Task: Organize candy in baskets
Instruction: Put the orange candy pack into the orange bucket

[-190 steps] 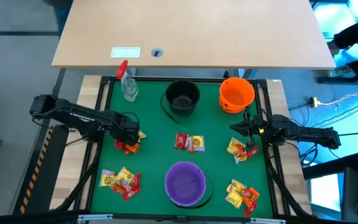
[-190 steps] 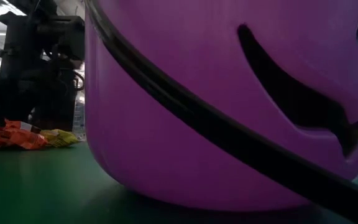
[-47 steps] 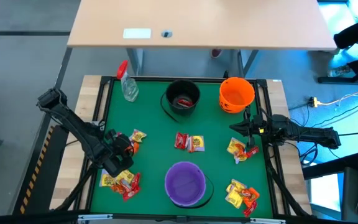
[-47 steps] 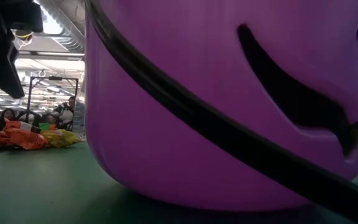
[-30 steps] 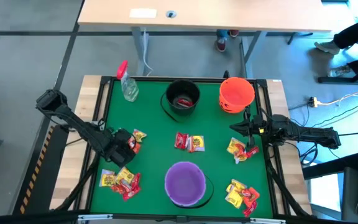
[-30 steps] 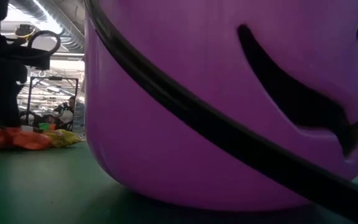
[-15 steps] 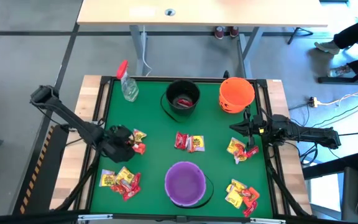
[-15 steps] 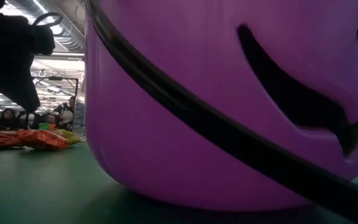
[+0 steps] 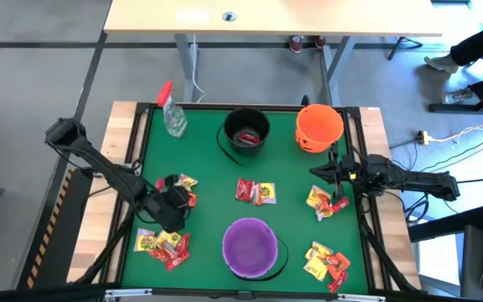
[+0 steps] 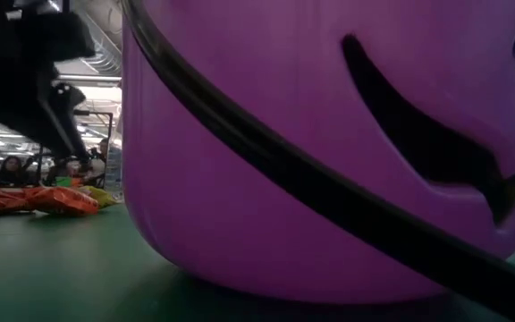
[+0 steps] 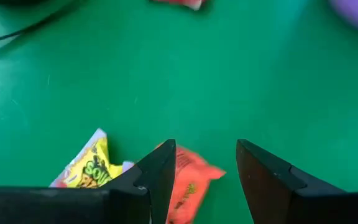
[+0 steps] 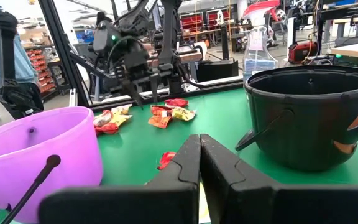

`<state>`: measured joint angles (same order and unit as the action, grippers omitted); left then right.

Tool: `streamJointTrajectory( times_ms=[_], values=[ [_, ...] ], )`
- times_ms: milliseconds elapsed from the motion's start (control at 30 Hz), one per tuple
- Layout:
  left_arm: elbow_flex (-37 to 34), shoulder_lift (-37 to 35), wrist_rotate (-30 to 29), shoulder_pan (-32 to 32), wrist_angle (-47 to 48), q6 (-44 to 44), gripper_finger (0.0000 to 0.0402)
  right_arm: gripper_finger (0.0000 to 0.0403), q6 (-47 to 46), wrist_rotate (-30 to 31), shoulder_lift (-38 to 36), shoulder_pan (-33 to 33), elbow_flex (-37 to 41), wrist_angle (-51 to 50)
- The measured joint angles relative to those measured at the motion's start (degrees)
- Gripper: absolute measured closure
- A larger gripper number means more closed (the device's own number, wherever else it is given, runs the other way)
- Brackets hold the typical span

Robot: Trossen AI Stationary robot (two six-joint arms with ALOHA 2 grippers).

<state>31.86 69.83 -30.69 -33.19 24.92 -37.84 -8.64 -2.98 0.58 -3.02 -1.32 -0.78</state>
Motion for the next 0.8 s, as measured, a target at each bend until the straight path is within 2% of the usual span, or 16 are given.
streamJointTrajectory(
  times_ms=[200, 600, 800],
  values=[
    [-0.01, 4.83, 0.27, -0.14, 1.2, 2.37, 0.0245, 0.0393, 0.0, 0.01, -0.01, 0.01, 0.01, -0.04],
    [0.02, 6.17, 0.13, -0.06, 6.62, 8.62, 0.0245, 0.0393, 0.0, 0.0, 0.0, 0.0, 0.0, -0.11],
    [0.04, 8.98, 1.42, -0.09, 4.64, 10.05, 0.0245, 0.0393, 0.0, 0.0, 0.0, 0.01, 0.0, -0.11]
  ],
)
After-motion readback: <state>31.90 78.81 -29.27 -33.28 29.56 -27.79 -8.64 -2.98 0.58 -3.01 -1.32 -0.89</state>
